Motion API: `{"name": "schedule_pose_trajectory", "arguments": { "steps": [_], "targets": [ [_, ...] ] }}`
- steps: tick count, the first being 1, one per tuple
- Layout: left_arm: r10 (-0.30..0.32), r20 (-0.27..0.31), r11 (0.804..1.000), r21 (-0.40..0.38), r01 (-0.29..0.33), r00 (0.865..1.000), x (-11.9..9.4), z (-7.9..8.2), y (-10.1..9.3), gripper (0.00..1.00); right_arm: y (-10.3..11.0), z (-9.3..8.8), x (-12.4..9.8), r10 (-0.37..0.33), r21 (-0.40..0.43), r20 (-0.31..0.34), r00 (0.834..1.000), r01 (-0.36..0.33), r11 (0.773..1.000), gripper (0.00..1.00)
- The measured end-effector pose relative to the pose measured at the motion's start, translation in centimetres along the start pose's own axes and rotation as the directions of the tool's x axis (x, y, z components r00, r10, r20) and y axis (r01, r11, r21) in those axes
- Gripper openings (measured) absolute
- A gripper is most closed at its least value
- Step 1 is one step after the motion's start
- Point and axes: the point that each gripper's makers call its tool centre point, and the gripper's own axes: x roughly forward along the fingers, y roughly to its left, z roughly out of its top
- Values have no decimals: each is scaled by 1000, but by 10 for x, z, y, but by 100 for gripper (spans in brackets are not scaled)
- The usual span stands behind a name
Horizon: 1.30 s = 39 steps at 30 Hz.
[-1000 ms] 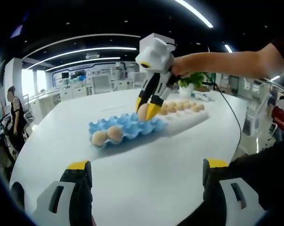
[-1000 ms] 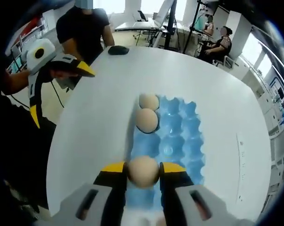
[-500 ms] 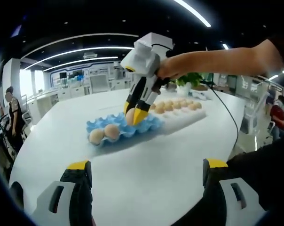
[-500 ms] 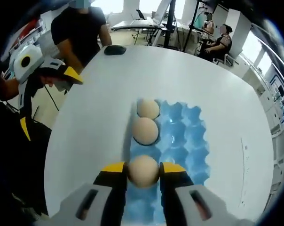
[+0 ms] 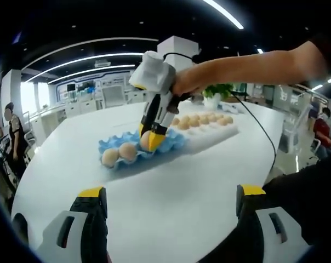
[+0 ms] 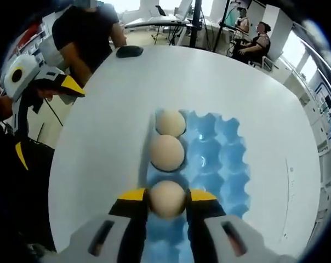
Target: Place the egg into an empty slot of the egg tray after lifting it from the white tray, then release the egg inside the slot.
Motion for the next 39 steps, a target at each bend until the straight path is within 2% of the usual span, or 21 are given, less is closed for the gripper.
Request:
{"name": "schedule_pose_trajectory", "arguments": {
  "steps": [7, 13, 24, 26, 28, 32, 35, 39],
  "targets": [
    [6, -5, 1000, -4, -6, 1000, -1, -3, 3, 100, 2, -1, 2, -2, -8, -39, 999, 2, 1000, 28],
    [5, -3, 1000, 0, -5, 1000, 0, -3, 2, 100, -5, -3, 5, -40, 11, -76, 996, 41, 999, 29],
    [9, -11, 1000, 6, -9, 1000, -2, -4, 2, 100, -7, -4, 4, -53, 8, -78, 996, 54, 999, 29],
    [11, -14, 1000, 8, -11, 1000, -2, -5, 3, 100, -13, -2, 3, -55, 11, -66, 996, 56, 998, 29],
    [12, -12, 1000, 7, -12, 1000, -3, -4, 3, 100, -12, 2, -2, -58, 24, -35, 998, 59, 998, 30],
    [9, -11, 1000, 12, -9, 1000, -2, -2, 1, 100, -10, 1, -16, -70, 20, -12, 997, 70, 997, 32],
    [3, -12, 1000, 14, -3, 1000, 1, -1, -1, 100, -7, 4, -26, -63, 62, 44, 997, 60, 996, 32],
    [-13, -10, 1000, 21, 14, 1000, 7, 3, -8, 100, -3, 1, -36, -60, 41, 73, 995, 57, 998, 32]
  ]
}}
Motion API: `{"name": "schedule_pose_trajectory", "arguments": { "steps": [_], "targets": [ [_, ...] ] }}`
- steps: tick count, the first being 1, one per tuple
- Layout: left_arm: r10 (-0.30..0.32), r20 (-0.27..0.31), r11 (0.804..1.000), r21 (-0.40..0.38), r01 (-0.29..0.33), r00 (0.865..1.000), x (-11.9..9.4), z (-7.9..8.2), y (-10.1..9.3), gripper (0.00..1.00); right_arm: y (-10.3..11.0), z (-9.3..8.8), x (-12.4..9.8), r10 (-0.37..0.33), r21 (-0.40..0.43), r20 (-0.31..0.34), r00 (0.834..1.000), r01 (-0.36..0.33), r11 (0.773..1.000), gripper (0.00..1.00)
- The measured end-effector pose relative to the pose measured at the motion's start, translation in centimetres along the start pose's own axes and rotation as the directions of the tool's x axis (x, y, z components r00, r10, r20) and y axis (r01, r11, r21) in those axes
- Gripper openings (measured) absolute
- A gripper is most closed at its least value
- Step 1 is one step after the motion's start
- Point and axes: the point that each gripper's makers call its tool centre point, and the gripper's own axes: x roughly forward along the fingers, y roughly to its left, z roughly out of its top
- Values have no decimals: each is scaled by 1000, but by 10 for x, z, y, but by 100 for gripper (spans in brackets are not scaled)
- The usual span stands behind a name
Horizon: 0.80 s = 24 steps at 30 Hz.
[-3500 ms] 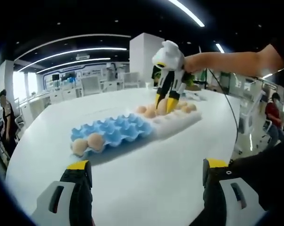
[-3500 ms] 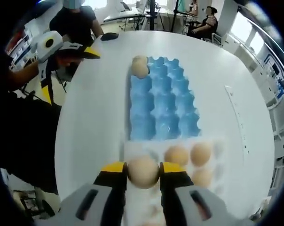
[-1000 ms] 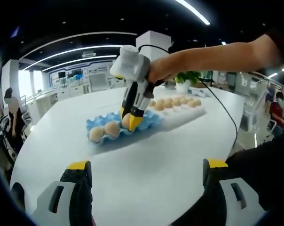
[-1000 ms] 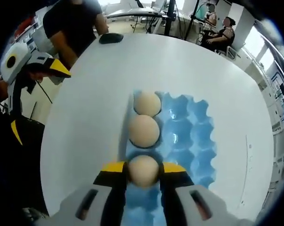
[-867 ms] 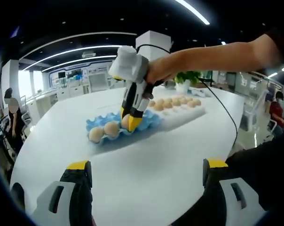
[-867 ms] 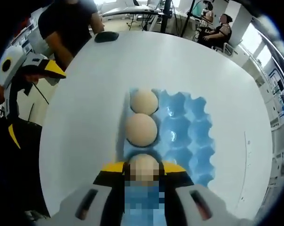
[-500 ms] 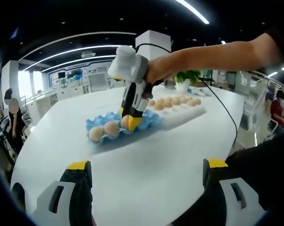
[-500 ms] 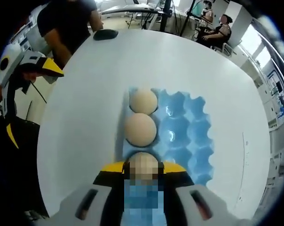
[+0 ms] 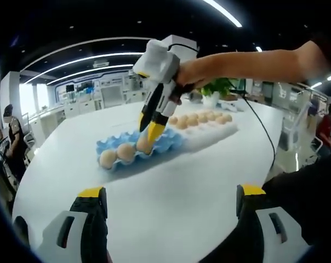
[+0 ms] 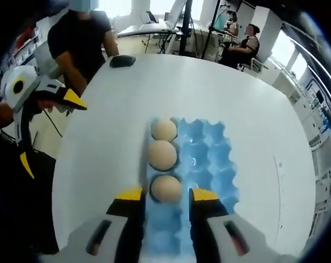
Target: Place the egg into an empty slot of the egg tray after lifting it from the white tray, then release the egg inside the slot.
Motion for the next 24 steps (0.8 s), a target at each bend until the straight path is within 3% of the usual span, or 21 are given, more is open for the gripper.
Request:
{"name": "schedule_pose_trajectory", "arguments": {
  "steps": [5, 8, 13, 24],
  "targets": [
    [-12, -2, 1000, 4, 12, 1000, 5, 4, -4, 100, 0, -5, -11, -16, -3, 43, 999, 17, 1000, 32],
    [-21, -2, 1000, 13, 21, 1000, 8, 6, -7, 100, -2, -12, -15, -16, 59, 77, 997, 11, 998, 33],
    [-39, 0, 999, 23, 39, 999, 11, 10, -13, 100, 1, -18, -24, -9, 76, 144, 990, -2, 997, 33],
    [-73, -13, 996, 46, 73, 997, 20, 12, -26, 100, 0, -39, -44, -36, 112, 186, 982, 15, 994, 33]
  ]
}}
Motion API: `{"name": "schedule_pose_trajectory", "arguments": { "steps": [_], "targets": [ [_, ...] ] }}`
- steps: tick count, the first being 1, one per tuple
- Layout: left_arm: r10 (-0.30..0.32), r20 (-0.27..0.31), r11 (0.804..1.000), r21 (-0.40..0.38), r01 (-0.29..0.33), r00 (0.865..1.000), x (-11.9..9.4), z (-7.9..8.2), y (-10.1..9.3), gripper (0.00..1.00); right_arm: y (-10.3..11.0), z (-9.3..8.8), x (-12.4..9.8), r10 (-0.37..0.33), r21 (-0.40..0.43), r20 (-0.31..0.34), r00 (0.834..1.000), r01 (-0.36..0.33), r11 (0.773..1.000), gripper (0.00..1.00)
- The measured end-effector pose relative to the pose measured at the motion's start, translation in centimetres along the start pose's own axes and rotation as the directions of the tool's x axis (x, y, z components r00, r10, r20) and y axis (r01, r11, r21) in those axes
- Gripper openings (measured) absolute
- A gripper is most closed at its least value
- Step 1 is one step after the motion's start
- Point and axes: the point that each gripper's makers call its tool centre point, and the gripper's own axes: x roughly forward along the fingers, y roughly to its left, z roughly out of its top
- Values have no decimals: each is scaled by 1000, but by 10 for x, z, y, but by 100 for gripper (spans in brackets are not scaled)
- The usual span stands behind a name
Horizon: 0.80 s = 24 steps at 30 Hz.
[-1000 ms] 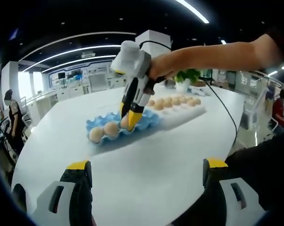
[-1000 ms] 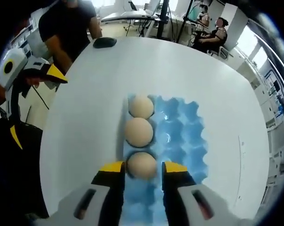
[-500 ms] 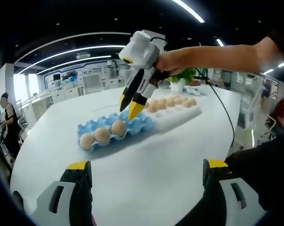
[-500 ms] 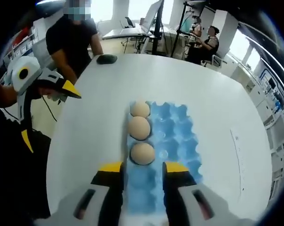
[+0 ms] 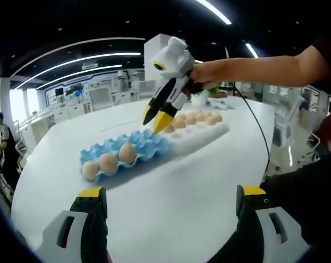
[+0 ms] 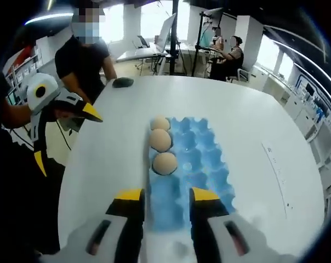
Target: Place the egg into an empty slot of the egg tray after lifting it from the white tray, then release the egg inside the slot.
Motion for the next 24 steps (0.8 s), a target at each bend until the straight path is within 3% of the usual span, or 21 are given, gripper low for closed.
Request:
{"name": "schedule_pose_trajectory", "arguments": {
  "steps": [24],
  "targets": [
    [-75, -3, 997, 26, 75, 997, 27, 8, -26, 100, -1, -74, -62, -61, 60, -29, 998, 63, 996, 31]
  ]
}}
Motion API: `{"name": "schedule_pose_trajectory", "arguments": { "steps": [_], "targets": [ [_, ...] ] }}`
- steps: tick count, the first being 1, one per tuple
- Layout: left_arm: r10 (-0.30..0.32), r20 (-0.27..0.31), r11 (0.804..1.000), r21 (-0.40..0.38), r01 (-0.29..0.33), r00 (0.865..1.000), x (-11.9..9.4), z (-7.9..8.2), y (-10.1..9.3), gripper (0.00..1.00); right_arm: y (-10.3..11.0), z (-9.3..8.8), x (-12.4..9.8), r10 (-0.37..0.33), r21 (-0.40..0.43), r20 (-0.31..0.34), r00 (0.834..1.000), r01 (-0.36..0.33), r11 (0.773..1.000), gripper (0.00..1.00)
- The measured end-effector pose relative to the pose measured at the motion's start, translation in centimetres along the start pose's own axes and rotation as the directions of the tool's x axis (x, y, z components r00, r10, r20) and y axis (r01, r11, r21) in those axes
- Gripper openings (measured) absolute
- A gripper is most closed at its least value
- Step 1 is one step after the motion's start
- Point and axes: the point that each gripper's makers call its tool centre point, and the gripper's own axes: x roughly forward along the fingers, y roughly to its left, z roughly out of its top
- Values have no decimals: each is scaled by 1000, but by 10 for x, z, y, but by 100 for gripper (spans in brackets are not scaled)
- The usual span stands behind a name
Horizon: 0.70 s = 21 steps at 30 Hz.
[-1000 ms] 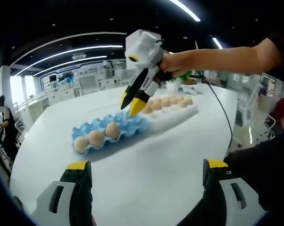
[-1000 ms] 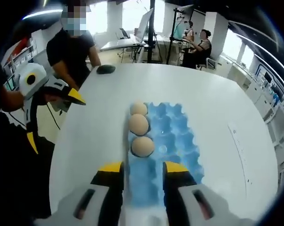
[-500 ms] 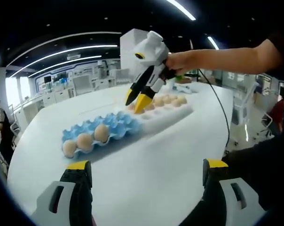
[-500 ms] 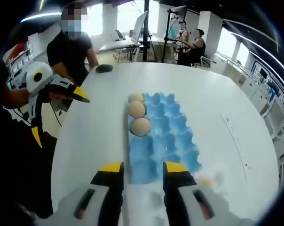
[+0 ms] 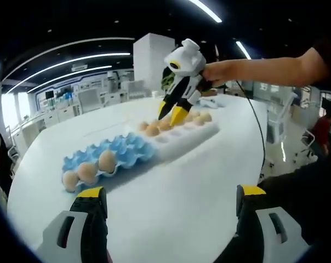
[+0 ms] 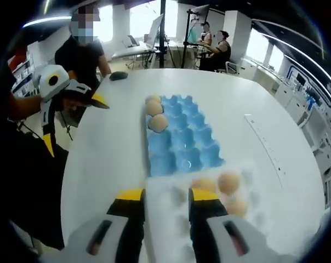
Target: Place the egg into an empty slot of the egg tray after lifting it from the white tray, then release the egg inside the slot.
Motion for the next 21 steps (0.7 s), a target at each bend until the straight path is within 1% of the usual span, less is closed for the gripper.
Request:
{"name": "schedule_pose_trajectory", "arguments": {
  "steps": [3, 7, 13, 17, 21],
  "targets": [
    [-13, -10, 1000, 10, 13, 1000, 6, 0, -3, 100, -3, -9, -10, -18, 0, 0, 1000, 18, 1000, 31],
    [-24, -14, 1000, 14, 24, 1000, 9, 2, -4, 100, -7, -22, -22, -38, 21, 1, 999, 38, 999, 31],
    [-26, -16, 999, 18, 27, 1000, 11, 3, -3, 100, -9, -34, -37, -55, 33, 9, 998, 55, 998, 30],
    [-33, -23, 999, 21, 34, 999, 14, 0, -7, 100, -10, -50, -43, -72, 21, -26, 997, 72, 997, 30],
    [-41, -22, 999, 17, 41, 999, 16, 0, -12, 100, -13, -63, -50, -79, 31, -38, 996, 81, 996, 29]
  ]
}}
